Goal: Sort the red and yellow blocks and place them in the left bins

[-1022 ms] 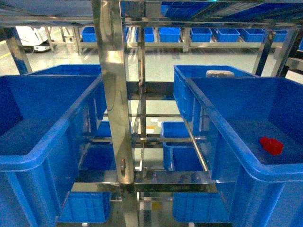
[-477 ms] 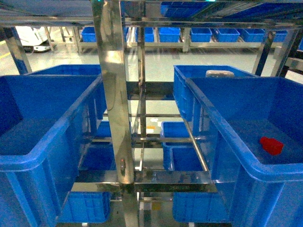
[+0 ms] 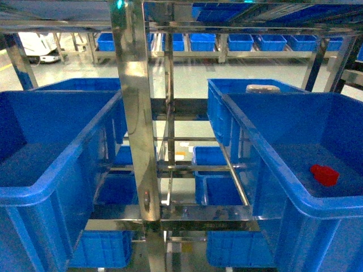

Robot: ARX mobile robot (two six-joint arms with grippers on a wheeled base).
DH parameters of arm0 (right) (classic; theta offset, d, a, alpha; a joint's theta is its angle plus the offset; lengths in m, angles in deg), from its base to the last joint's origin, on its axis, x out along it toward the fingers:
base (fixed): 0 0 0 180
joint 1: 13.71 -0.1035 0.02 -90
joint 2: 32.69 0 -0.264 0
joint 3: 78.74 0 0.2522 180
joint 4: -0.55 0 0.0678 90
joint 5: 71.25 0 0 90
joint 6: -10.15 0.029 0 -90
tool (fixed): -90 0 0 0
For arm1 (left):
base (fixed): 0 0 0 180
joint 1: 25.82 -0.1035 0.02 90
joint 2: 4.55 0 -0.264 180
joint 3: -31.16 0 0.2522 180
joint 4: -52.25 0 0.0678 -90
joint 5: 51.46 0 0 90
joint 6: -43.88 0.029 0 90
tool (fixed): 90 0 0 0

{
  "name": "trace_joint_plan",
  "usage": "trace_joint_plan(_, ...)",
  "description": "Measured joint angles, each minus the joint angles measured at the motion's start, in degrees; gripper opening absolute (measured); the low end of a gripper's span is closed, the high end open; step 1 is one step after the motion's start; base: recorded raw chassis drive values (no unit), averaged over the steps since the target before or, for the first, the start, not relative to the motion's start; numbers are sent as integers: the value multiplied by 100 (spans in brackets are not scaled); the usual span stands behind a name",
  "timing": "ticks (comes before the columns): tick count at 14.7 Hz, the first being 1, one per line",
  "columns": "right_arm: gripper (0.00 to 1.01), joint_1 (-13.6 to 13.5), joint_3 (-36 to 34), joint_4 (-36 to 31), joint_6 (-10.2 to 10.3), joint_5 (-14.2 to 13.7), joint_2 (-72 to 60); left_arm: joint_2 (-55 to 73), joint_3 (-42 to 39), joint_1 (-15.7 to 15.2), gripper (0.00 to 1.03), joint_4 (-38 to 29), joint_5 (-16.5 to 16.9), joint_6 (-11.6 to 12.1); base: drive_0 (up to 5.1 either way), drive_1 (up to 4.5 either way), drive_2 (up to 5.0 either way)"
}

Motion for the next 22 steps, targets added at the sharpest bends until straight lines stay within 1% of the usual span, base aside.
trace_joint_plan(2,2,0,0,2,-2,0,0,-142,0,2,2,-127,9,0,0,0,0)
trace_joint_plan(4,4,0,0,4,-2,0,0,-131,17,7,6,-192,11,0,0,0,0)
trace_joint_plan(5,8,0,0,-2,-2,4,0,-131,33,9,10,-142,-13,2,0,0,0)
trace_joint_plan(7,24,0,0,-4,-2,2,0,-133,0,4,26,-26,-7,0,0,0,0)
trace_joint_plan(8,35,0,0,0,-2,0,0,-136,0,9,37,-72,4,2,0,0,0)
trace_joint_plan(9,74,0,0,-2,-2,0,0,-136,0,9,75,-63,2,2,0,0,0)
trace_joint_plan(10,97,0,0,-2,-2,0,0,-136,0,9,97,-63,4,11,0,0,0)
trace_joint_plan(11,98,0,0,-2,-2,0,0,-136,0,9,98,-66,4,11,0,0,0)
trace_joint_plan(22,98,0,0,-2,0,0,0,-136,0,9,98,-66,4,13,0,0,0)
